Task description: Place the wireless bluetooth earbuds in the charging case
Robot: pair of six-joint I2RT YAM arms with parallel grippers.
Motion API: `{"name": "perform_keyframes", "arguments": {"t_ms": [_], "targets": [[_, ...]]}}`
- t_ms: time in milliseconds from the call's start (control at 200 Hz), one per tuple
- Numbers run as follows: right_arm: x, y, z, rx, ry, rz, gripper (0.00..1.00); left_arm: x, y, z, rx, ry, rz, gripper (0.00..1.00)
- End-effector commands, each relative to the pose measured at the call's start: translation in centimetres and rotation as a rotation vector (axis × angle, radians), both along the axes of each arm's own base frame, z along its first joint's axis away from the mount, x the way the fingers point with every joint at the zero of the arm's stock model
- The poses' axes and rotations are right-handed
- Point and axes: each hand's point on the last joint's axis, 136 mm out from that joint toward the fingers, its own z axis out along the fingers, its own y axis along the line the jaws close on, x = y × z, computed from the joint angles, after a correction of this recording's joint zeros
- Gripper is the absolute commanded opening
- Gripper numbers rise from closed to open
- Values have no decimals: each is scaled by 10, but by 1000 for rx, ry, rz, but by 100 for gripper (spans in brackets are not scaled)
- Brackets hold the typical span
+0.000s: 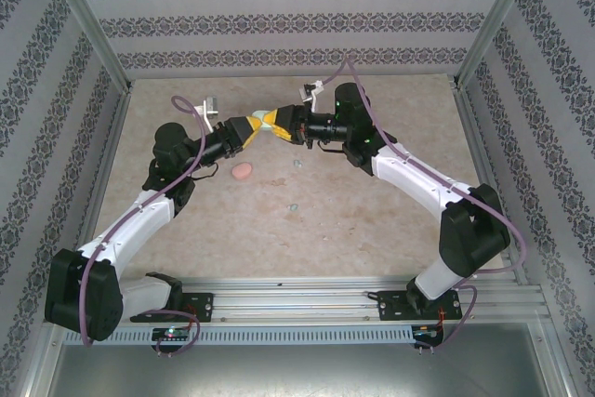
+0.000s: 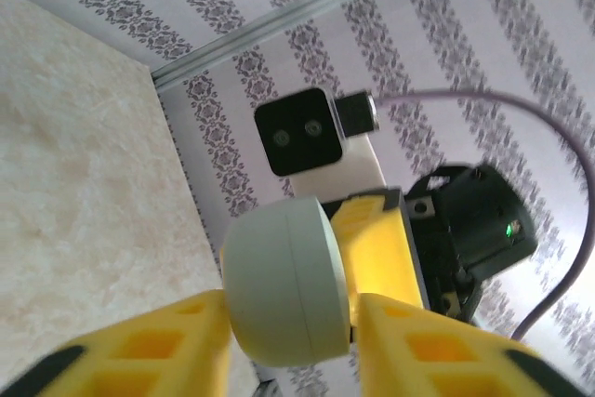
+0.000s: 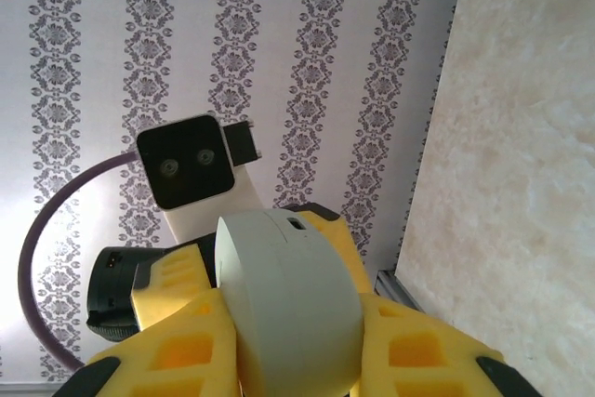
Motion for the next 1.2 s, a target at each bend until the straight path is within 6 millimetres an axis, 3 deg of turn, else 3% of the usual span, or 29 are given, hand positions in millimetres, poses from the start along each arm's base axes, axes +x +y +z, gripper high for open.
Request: {"name": "perform_keyframes", "arguments": {"t_ms": [0,165,300,410,804,1194], "targets": [[-4,-13,12,24,-3,-17,15,-24,-7,21,97,-244,-84,48],[-9,-32,17,27,25,-37,15,-48,-7,35,261,-581,-118,62],[-24,-45,23,-18,26,-31,16,-64,-12,29,401,-826,-183,70],[-37,-51,27,-57,23,-5,17,-64,-15,21,461,-953,-200,72],[-63,-55,21,-96,47,50,18,-52,-40,16,426,-1093,-285,75],[-69,-45,19,-100,54,88,18,-40,-61,22,371,-1104,-290,68]]}}
